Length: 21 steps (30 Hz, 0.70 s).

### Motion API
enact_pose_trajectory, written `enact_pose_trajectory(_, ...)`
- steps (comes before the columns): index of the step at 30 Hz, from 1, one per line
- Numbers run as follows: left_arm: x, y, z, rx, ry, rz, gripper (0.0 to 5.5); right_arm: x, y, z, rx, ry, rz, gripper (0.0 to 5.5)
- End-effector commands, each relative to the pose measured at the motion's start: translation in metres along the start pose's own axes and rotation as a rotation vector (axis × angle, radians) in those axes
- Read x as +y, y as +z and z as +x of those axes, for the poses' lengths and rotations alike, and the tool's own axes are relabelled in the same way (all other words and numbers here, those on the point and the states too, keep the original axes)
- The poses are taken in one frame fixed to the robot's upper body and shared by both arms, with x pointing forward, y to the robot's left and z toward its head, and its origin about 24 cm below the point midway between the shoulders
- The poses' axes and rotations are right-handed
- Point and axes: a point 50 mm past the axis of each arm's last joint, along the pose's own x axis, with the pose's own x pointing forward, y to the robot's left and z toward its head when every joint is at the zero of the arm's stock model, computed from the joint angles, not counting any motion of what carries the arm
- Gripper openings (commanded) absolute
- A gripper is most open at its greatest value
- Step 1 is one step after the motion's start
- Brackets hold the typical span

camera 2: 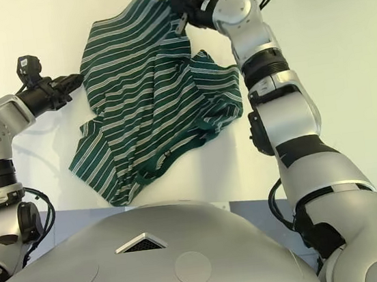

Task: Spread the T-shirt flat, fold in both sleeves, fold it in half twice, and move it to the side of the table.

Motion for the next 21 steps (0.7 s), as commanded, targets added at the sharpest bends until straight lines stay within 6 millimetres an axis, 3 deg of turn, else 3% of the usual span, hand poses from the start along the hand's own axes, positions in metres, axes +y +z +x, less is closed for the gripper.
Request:
enact_pose_trajectory(1, 0.002, 0.000, 0.004, 0.010, 0.032, -0.010, 1.84, 0.001, -0.027, 0.000, 0.126, -0.086, 0.048, 0.32)
enact_pose_trajectory(3, 0.000, 0.001, 0.006, 0.001, 0.026, -0.021, 1.84, 0.001, -0.027, 0.001, 0.114, -0.097, 0.102, 0.73)
enact_pose_trajectory(6, -0.003, 0.003, 0.009, -0.012, 0.007, -0.066, 1.84, -0.008, -0.021, -0.002, 0.073, -0.138, 0.112, 0.73)
enact_pose_trajectory(10, -0.007, 0.004, 0.016, -0.010, -0.037, -0.171, 1.84, -0.026, 0.016, -0.011, -0.180, -0.152, 0.173, 0.73)
enact_pose_trajectory(12, -0.010, 0.006, 0.021, -0.032, -0.082, -0.241, 1.65, -0.023, 0.029, -0.014, -0.253, -0.106, 0.159, 0.76)
enact_pose_trajectory(14, -0.014, 0.013, 0.028, -0.071, -0.105, -0.261, 1.26, -0.004, 0.032, -0.014, -0.263, 0.050, 0.140, 0.76)
enact_pose_trajectory(17, -0.018, 0.021, 0.035, -0.106, -0.071, -0.185, 0.67, 0.037, -0.008, -0.018, -0.027, 0.363, 0.127, 0.76)
enact_pose_trajectory(21, -0.048, 0.030, 0.044, -0.078, -0.025, 0.245, 0.01, 0.051, -0.040, -0.025, 0.173, 0.410, 0.184, 0.76)
